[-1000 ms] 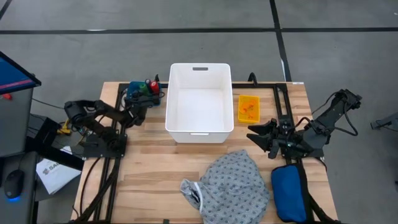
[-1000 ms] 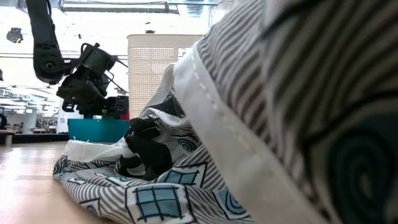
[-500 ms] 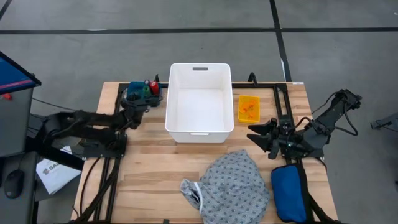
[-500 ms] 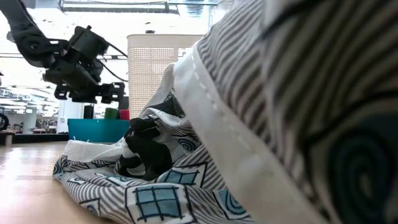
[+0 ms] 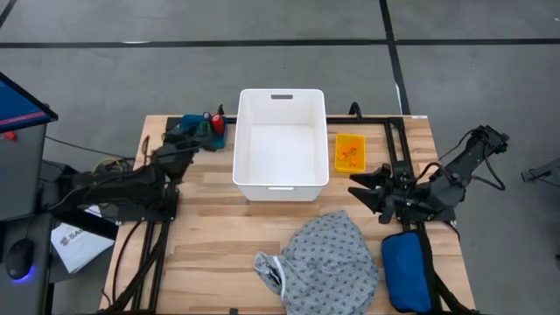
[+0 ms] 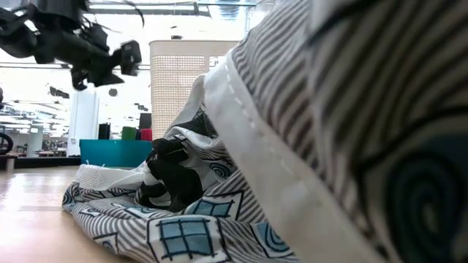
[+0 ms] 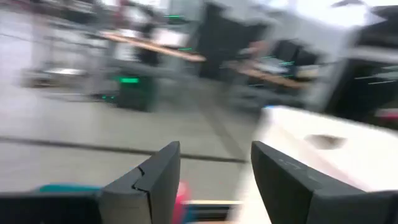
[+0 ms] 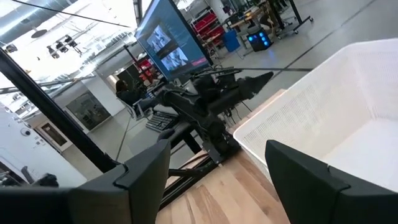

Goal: Pick & place medical supplies in basket/bin
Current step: Put the gray patient gown into the white bin

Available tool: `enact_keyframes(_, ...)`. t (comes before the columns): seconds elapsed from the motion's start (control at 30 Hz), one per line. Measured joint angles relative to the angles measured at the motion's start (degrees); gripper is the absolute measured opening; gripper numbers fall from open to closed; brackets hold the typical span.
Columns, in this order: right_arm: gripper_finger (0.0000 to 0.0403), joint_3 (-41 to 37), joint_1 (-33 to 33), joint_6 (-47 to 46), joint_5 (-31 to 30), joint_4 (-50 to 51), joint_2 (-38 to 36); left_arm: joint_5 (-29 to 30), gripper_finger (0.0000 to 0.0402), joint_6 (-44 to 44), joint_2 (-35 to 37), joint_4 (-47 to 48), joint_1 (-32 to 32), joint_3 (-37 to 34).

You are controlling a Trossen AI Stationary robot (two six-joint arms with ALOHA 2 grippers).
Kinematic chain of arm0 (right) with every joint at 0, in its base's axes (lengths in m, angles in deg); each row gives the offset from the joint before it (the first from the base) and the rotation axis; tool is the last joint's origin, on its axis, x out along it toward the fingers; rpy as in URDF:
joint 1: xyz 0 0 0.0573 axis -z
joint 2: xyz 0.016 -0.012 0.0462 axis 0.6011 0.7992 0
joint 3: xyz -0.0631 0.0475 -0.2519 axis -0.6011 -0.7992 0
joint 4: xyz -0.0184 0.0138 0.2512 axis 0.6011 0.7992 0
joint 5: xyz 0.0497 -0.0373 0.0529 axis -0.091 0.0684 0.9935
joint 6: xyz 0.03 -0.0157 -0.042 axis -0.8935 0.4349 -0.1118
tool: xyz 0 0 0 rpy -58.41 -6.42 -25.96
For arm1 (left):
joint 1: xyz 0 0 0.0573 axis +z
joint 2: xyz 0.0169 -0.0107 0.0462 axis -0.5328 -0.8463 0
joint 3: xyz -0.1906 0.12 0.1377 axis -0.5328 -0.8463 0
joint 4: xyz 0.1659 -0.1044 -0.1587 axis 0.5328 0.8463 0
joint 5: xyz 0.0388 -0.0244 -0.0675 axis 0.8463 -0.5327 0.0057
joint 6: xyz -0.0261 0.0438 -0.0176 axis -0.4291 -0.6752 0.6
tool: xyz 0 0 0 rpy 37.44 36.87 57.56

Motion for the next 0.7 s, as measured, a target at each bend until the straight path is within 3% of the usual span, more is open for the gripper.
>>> enact_keyframes(0.2, 0.0260, 0.0, 0.0, 3.6, 0.0, -2.4, 0.0, -24.5, 0.0181, 2.0, 9.4, -2.6, -4.3, 0.0)
enact_keyframes(0.4, 0.0260, 0.0, -0.5, 4.7, 0.0, -3.1, 0.0, -49.0, 0.0181, 11.2, 12.2, -18.9, -8.4, 0.0)
enact_keyframes(0.53, 0.0260, 0.0, -1.7, 5.1, 0.0, -3.9, 0.0, -57.4, 0.0180, 16.4, 12.1, -30.3, -11.8, 0.8)
enact_keyframes(0.7, 0.0260, 0.0, -3.8, 4.1, 0.1, -3.8, 0.5, -62.8, 0.0177, 15.0, 11.5, -31.9, -18.2, 5.1)
